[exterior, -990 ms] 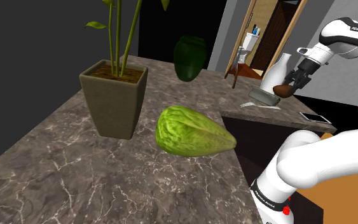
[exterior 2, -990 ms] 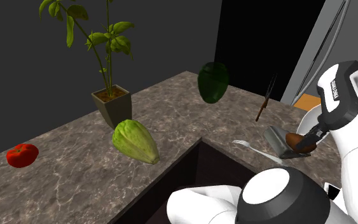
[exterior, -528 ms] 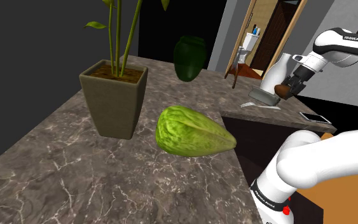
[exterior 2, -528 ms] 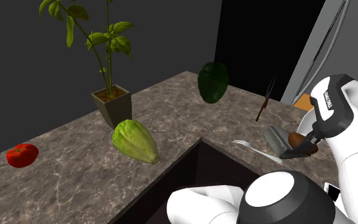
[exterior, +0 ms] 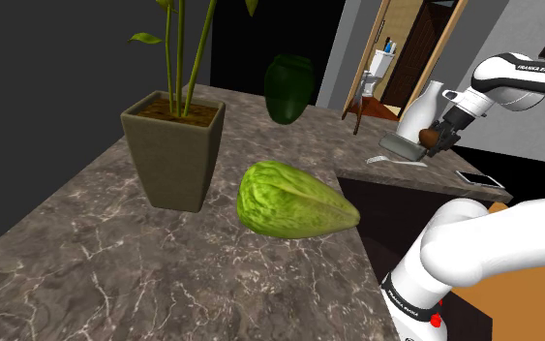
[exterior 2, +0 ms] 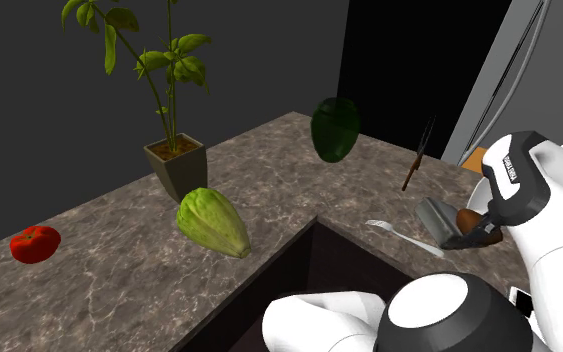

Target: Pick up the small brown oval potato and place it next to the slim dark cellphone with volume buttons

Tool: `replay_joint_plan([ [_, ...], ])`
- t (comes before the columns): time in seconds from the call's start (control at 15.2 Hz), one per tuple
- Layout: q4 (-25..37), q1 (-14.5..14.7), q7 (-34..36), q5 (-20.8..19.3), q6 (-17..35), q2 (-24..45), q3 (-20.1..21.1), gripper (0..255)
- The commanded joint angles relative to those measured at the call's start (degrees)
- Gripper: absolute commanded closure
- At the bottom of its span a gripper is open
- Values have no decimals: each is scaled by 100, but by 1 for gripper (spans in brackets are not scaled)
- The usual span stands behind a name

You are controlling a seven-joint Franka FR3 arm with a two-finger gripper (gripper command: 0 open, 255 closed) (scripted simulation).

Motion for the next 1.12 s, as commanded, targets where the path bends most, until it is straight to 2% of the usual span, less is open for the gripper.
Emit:
replay_joint_plan([
  [0.0,-115,-1,-6,-2,-113,41,-37,255],
  [0.26,-117,-25,-29,23,-103,69,-26,255],
  [0.33,-95,3,-29,33,-98,90,-40,0],
  [0.66,-117,-26,-30,25,-103,70,-25,0],
  [0.92,643,41,-116,183,-788,159,117,0],
  [1.06,643,40,-116,183,-787,159,118,0],
])
